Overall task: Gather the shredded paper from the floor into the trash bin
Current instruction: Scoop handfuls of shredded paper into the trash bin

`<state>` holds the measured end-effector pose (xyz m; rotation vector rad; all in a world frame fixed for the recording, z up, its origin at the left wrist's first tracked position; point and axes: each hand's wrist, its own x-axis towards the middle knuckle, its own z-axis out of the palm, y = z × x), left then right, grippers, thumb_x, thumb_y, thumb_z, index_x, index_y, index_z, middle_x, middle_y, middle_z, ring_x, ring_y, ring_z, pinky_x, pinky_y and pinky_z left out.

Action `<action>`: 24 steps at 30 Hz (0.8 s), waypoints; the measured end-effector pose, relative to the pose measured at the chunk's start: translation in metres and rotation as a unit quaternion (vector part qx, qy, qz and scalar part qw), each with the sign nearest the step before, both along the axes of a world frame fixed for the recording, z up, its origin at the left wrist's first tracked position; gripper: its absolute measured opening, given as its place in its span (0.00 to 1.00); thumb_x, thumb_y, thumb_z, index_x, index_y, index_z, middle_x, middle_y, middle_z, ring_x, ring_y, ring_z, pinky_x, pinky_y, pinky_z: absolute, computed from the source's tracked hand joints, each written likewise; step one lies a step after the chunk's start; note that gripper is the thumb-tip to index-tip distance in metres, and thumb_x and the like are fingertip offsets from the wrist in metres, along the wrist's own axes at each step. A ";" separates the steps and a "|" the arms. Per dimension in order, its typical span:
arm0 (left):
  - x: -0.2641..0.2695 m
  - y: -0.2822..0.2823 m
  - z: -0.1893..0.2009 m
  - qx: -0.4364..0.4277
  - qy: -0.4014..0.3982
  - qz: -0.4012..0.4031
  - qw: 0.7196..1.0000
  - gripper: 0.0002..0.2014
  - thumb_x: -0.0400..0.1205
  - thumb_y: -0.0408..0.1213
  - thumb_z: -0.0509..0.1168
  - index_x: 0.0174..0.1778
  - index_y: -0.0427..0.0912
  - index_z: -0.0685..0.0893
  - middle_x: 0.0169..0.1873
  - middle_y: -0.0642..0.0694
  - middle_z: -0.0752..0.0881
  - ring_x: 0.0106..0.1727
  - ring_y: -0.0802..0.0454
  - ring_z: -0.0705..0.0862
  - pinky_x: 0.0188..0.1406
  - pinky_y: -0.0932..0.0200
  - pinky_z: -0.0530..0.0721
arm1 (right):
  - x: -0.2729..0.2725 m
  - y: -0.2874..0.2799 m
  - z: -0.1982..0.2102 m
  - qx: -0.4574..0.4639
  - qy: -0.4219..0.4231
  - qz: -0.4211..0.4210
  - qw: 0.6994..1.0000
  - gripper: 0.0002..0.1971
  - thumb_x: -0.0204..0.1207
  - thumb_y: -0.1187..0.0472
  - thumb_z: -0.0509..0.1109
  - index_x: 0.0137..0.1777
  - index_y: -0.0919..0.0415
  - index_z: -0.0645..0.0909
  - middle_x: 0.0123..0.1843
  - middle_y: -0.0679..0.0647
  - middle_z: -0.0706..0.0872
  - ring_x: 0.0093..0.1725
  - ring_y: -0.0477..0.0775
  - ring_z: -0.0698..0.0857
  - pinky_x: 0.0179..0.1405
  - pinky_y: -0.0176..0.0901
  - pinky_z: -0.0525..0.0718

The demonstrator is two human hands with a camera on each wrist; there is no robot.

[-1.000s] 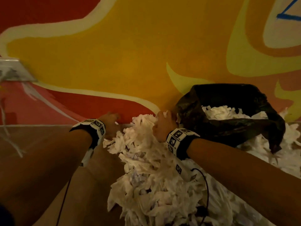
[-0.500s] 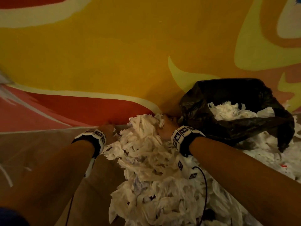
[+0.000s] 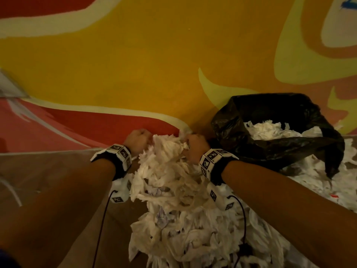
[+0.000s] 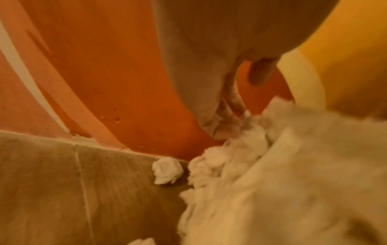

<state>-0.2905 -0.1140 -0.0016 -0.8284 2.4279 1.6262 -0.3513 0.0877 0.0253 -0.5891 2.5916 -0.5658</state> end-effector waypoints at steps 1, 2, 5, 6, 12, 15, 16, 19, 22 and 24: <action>0.000 0.004 0.006 0.035 -0.009 -0.006 0.999 0.13 0.85 0.45 0.57 0.53 0.40 0.82 0.47 0.40 0.85 0.38 0.46 0.83 0.32 0.55 0.80 | 0.001 0.002 0.003 -0.004 0.006 0.009 1.000 0.19 0.77 0.59 0.72 0.66 0.60 0.78 0.67 0.63 0.77 0.65 0.63 0.78 0.60 0.49 0.80; 0.001 0.010 0.012 0.053 -0.028 -0.024 0.998 0.18 0.84 0.54 0.59 0.57 0.43 0.81 0.48 0.43 0.84 0.41 0.47 0.84 0.34 0.54 0.81 | 0.003 0.003 0.007 -0.009 0.014 0.019 1.000 0.19 0.77 0.57 0.71 0.66 0.59 0.78 0.66 0.62 0.78 0.64 0.62 0.78 0.57 0.47 0.78; 0.002 0.024 0.019 -0.070 -0.052 -0.138 0.987 0.24 0.75 0.61 0.69 0.62 0.50 0.80 0.53 0.52 0.82 0.51 0.50 0.83 0.43 0.54 0.84 | 0.008 0.007 0.017 -0.029 0.025 0.025 0.999 0.17 0.77 0.53 0.70 0.62 0.57 0.77 0.60 0.60 0.81 0.60 0.60 0.78 0.50 0.44 0.76; 0.002 0.028 0.019 -0.149 -0.056 -0.186 0.970 0.23 0.75 0.57 0.72 0.62 0.50 0.81 0.54 0.52 0.81 0.52 0.52 0.81 0.46 0.56 0.81 | 0.010 0.008 0.020 -0.025 0.031 0.028 0.999 0.16 0.76 0.52 0.70 0.61 0.57 0.77 0.60 0.60 0.81 0.60 0.60 0.77 0.50 0.44 0.77; 0.000 0.038 0.035 -0.233 -0.050 -0.199 0.951 0.06 0.78 0.31 0.69 0.42 0.35 0.91 0.40 0.40 0.90 0.31 0.51 0.82 0.26 0.63 0.77 | 0.023 0.019 0.038 -0.065 0.054 0.054 0.995 0.09 0.74 0.59 0.72 0.51 0.62 0.81 0.53 0.59 0.83 0.55 0.60 0.80 0.47 0.44 0.78; -0.001 0.034 0.052 -0.170 -0.028 -0.114 0.978 0.14 0.80 0.28 0.62 0.31 0.37 0.88 0.22 0.47 0.85 0.19 0.58 0.77 0.18 0.67 0.71 | 0.023 0.019 0.049 -0.093 0.062 0.074 0.991 0.07 0.72 0.64 0.73 0.49 0.62 0.81 0.51 0.57 0.83 0.53 0.58 0.81 0.44 0.41 0.77; 0.004 0.045 0.061 -0.153 -0.012 -0.100 0.983 0.17 0.81 0.27 0.59 0.27 0.38 0.86 0.22 0.47 0.84 0.21 0.57 0.77 0.22 0.65 0.74 | 0.027 0.031 0.054 -0.103 0.060 0.081 0.990 0.08 0.72 0.65 0.72 0.50 0.62 0.80 0.53 0.57 0.83 0.54 0.58 0.80 0.46 0.42 0.78; 0.005 0.049 0.069 -0.051 0.038 -0.034 0.997 0.18 0.81 0.22 0.53 0.26 0.37 0.76 0.25 0.42 0.78 0.26 0.51 0.73 0.25 0.63 0.75 | 0.028 0.031 0.054 -0.137 0.062 0.080 0.985 0.12 0.71 0.66 0.71 0.54 0.60 0.76 0.56 0.58 0.79 0.55 0.58 0.77 0.50 0.48 0.79; 0.006 0.051 0.071 -0.035 0.045 -0.013 0.998 0.14 0.82 0.28 0.53 0.33 0.39 0.78 0.27 0.43 0.76 0.29 0.48 0.72 0.32 0.56 0.73 | 0.030 0.035 0.061 -0.151 0.055 0.080 0.984 0.22 0.69 0.65 0.72 0.63 0.57 0.73 0.59 0.56 0.76 0.56 0.56 0.76 0.49 0.46 0.78; 0.007 0.051 0.071 -0.062 0.027 -0.043 0.997 0.14 0.86 0.35 0.51 0.41 0.39 0.79 0.30 0.44 0.76 0.31 0.49 0.73 0.37 0.53 0.72 | 0.029 0.037 0.066 -0.142 0.053 0.091 0.984 0.25 0.70 0.63 0.73 0.67 0.56 0.73 0.59 0.55 0.74 0.57 0.53 0.73 0.51 0.44 0.75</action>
